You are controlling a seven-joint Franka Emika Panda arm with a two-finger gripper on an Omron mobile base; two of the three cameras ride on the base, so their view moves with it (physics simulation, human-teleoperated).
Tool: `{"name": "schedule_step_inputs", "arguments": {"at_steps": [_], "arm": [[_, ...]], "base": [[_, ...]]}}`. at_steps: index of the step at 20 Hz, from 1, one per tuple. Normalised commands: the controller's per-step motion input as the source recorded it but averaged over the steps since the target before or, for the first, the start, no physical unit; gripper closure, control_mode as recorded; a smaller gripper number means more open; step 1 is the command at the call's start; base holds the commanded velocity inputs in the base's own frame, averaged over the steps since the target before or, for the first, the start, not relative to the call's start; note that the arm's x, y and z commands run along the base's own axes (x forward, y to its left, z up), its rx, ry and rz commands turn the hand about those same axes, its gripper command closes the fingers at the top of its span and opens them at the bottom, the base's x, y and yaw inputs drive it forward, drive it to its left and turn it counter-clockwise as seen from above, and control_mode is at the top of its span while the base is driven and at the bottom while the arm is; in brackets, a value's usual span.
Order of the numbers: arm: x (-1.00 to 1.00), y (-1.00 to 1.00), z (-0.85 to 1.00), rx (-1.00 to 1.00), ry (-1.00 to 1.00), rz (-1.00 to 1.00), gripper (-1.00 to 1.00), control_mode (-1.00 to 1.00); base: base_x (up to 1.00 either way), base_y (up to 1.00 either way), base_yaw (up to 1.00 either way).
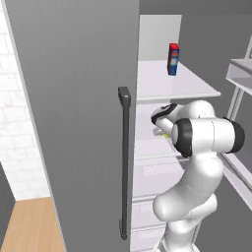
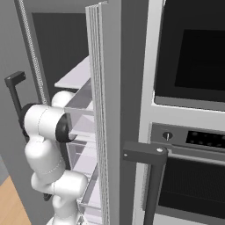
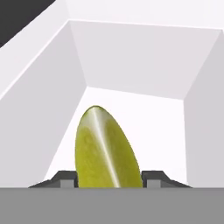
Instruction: Grab a lemon wedge from the fridge and one ice cube from the ice bowl, and put them in the glass of lemonade.
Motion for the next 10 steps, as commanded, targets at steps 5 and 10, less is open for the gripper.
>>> {"name": "schedule_step_inputs", "arguments": {"at_steps": [5, 10], "arm": [[-0.55, 0.39, 0.27, 0.00, -0.07, 0.00, 1.00, -1.00], [-0.60, 0.20, 0.68, 0.00, 0.00, 0.00, 1.00, -1.00]], "base": [[0.00, 0.00, 0.00], [0.00, 0.00, 0.00]]}}
